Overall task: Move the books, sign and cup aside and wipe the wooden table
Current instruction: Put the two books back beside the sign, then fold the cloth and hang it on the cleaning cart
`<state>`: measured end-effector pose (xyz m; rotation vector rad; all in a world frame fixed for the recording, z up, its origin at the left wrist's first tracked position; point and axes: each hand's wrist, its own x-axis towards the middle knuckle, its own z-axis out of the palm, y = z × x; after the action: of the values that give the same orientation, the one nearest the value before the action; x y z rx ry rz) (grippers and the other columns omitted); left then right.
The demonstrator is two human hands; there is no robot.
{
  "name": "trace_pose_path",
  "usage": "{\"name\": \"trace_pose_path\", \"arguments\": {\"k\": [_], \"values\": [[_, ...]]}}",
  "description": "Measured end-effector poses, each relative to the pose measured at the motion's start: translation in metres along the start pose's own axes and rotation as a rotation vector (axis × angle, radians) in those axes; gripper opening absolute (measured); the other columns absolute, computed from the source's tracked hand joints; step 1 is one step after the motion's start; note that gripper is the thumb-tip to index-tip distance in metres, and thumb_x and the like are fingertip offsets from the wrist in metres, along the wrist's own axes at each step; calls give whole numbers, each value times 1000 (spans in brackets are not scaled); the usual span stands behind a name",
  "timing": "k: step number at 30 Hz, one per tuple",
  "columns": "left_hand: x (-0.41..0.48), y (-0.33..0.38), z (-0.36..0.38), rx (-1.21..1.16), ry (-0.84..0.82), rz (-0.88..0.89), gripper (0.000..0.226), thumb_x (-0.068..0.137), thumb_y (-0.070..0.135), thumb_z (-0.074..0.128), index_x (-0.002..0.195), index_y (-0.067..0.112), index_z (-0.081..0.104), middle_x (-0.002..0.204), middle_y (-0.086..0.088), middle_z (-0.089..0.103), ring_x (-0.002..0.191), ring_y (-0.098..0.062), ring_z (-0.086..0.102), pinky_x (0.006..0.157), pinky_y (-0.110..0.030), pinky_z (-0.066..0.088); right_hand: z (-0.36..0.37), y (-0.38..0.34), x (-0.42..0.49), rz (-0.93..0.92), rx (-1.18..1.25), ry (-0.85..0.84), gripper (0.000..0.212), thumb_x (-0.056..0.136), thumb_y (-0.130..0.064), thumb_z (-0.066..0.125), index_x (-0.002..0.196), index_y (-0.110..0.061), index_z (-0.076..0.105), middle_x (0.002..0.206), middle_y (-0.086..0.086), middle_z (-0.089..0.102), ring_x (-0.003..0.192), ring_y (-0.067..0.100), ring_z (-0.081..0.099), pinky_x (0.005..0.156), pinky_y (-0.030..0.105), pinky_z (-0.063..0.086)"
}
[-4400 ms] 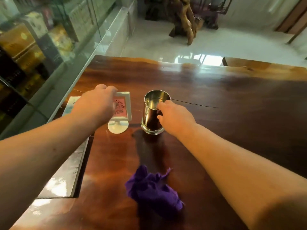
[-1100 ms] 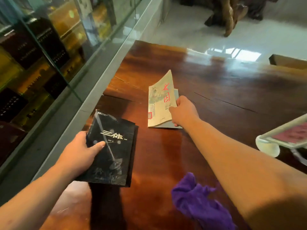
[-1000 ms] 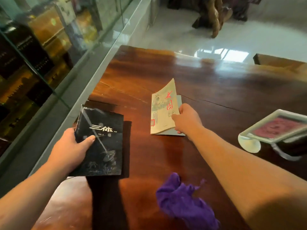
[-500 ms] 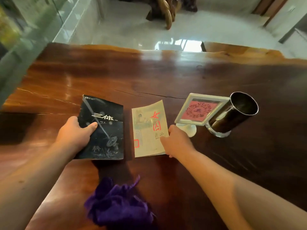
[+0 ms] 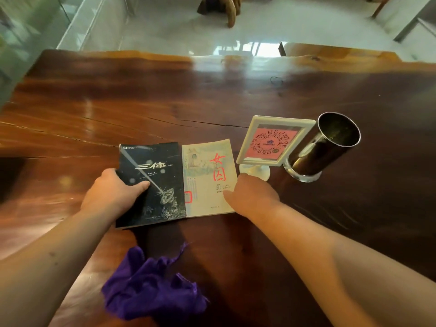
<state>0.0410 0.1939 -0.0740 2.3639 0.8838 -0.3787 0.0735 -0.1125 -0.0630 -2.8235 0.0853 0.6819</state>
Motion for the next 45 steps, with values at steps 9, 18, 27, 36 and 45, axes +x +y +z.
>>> {"name": "trace_pose_path", "arguments": {"k": [9,18,27,36,45], "values": [[-41,-4,-32,197,136,371,68,80,53,80,135,24,52,125,-10,61,114,-33,59,93,-50,53,12,-30,-46,-561,-18,177,18,93,-47,60,95,-34,48,101,-6,64,83,21,60,63,37,52],[-89,-39,-53,202,206,527,48,85,51,74,124,29,57,116,0,61,105,-24,61,87,-44,56,48,-88,-91,-855,-148,-134,32,91,-60,59,97,-28,57,89,-5,53,78,20,55,62,38,47],[-130,-91,-65,223,144,617,25,86,44,75,104,30,64,96,9,59,95,-18,60,76,-33,43,81,-120,-125,-755,-305,-147,30,94,-43,66,113,-21,61,111,7,62,101,33,61,71,40,43],[-192,-79,-106,306,-225,828,47,80,55,77,122,37,65,118,12,65,111,-12,55,93,-32,46,-9,-120,-207,-900,-200,48,19,98,-43,59,88,-27,60,90,-4,54,88,21,51,75,43,49],[-277,51,-160,400,-150,1184,29,84,52,69,108,40,60,107,19,57,105,-10,49,85,-35,49,-151,-56,-339,-812,-302,455,20,98,-45,60,98,-27,67,95,-8,58,86,12,45,77,31,43]]}}
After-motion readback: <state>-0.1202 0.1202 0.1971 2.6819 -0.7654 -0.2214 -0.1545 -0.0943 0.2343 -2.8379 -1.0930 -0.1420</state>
